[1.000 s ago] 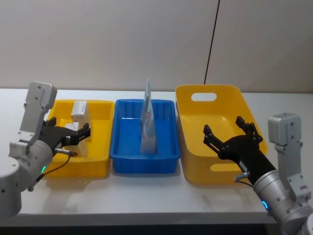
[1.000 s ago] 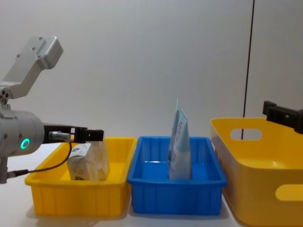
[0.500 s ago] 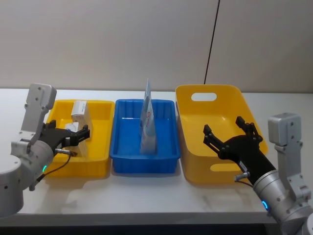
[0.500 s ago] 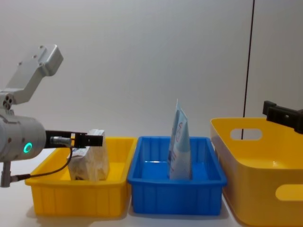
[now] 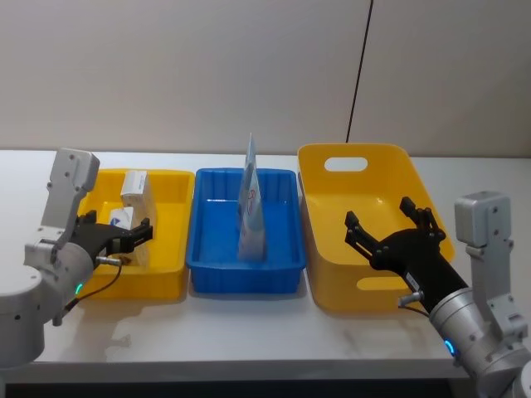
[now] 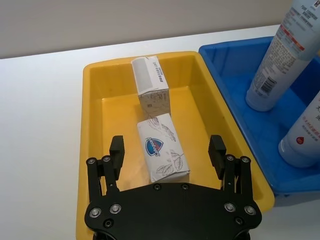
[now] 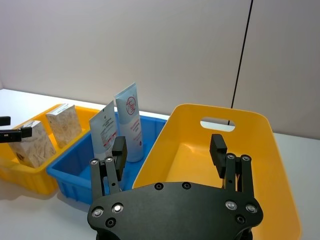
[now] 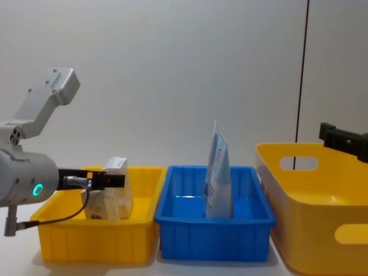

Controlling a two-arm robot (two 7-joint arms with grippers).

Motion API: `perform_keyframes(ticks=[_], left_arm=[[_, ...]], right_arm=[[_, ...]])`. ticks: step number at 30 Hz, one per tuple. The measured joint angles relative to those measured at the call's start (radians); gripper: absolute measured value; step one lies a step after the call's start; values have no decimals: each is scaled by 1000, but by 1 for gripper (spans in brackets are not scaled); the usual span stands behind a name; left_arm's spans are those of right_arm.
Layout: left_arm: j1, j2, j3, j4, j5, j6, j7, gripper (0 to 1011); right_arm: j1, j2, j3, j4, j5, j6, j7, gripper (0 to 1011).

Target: Bimanual collaborative sorting of washing and personal care products

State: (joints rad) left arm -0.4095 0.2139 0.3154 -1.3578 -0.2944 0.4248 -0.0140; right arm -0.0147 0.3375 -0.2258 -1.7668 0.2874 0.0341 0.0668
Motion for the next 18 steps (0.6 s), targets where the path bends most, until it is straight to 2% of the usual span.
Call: perform_keyframes(ticks=[11, 18], left_arm=[[-26, -9, 6, 58, 15, -19, -16, 1001], [-32, -23, -6, 87, 14, -27, -18, 1001]], right_arm=[[0, 0, 0, 0, 0, 0, 0, 1002], [0, 0, 0, 0, 0, 0, 0, 1002]])
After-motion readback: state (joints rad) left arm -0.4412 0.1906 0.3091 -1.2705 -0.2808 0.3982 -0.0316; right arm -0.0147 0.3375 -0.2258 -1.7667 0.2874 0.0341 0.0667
